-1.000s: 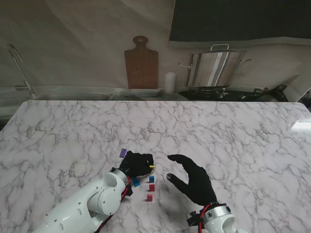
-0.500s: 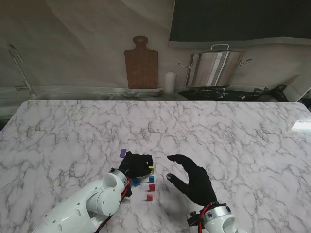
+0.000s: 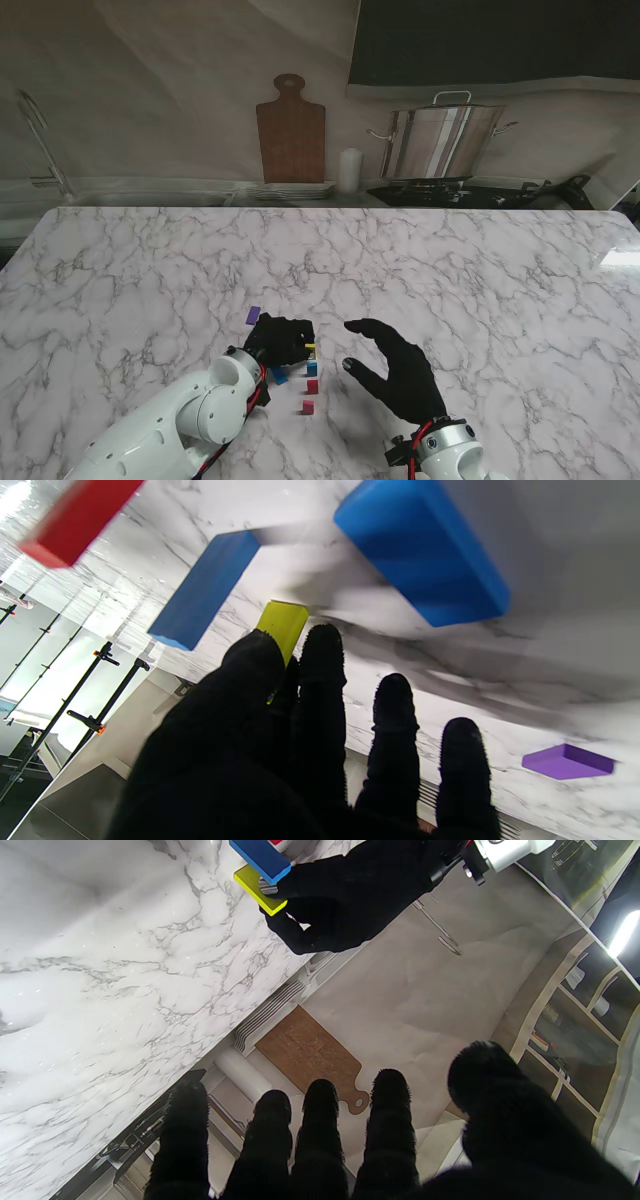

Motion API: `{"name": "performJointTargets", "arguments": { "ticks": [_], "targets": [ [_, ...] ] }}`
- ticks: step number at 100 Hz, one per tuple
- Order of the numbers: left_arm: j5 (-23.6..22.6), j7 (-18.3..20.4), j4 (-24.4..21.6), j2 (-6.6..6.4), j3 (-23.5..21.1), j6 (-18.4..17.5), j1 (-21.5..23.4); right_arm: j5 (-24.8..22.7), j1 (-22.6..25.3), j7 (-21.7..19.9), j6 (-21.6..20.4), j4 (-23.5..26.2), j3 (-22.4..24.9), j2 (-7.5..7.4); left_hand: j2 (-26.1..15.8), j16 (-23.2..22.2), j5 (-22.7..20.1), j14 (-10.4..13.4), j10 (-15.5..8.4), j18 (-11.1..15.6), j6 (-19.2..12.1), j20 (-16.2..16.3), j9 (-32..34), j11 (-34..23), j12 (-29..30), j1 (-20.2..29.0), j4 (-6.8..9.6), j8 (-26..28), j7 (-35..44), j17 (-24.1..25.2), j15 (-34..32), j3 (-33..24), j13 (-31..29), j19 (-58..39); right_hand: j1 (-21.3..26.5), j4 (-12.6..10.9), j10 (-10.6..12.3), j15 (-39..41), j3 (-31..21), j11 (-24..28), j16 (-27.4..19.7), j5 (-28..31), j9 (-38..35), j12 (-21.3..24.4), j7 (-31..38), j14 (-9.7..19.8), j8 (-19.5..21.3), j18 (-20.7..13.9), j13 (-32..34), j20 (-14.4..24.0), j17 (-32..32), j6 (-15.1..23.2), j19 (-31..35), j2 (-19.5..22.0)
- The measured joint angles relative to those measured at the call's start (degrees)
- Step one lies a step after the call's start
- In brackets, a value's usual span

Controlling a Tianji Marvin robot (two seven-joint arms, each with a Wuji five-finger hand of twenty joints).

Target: Arrange dominoes in a row

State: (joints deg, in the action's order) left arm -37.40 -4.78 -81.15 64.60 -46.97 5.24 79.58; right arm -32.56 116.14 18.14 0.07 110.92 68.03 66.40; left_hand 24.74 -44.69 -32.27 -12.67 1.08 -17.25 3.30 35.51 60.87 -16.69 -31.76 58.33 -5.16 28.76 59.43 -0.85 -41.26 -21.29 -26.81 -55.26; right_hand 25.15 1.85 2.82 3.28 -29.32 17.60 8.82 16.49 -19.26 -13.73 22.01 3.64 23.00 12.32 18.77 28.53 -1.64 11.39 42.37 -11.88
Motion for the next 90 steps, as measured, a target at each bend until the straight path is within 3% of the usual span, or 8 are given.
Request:
{"name": "performJointTargets", "arguments": {
  "ticks": [90],
  "targets": [
    [0.0, 2.1, -0.4, -0.55, 0.0, -0.8, -0.3, -0.1, 0.2, -0.1, 0.0, 0.1, 0.2, -0.03, -1.0, 0.1, 1.2, -0.6, 0.1, 0.0, 0.9, 1.0, -8.5, -4.5, 3.8, 0.0, 0.19, 0.9, -6.7, 2.1, 3.3, 0.0, 4.1, 1.5, 0.0, 0.0, 0.0, 1.3, 0.0, 0.0, 1.0, 0.0, 0.0, 0.0, 0.0, -0.1, 0.0, 0.0, 1.9, 0.0, 0.0, 0.0, 0.0, -1.0]
  ]
}}
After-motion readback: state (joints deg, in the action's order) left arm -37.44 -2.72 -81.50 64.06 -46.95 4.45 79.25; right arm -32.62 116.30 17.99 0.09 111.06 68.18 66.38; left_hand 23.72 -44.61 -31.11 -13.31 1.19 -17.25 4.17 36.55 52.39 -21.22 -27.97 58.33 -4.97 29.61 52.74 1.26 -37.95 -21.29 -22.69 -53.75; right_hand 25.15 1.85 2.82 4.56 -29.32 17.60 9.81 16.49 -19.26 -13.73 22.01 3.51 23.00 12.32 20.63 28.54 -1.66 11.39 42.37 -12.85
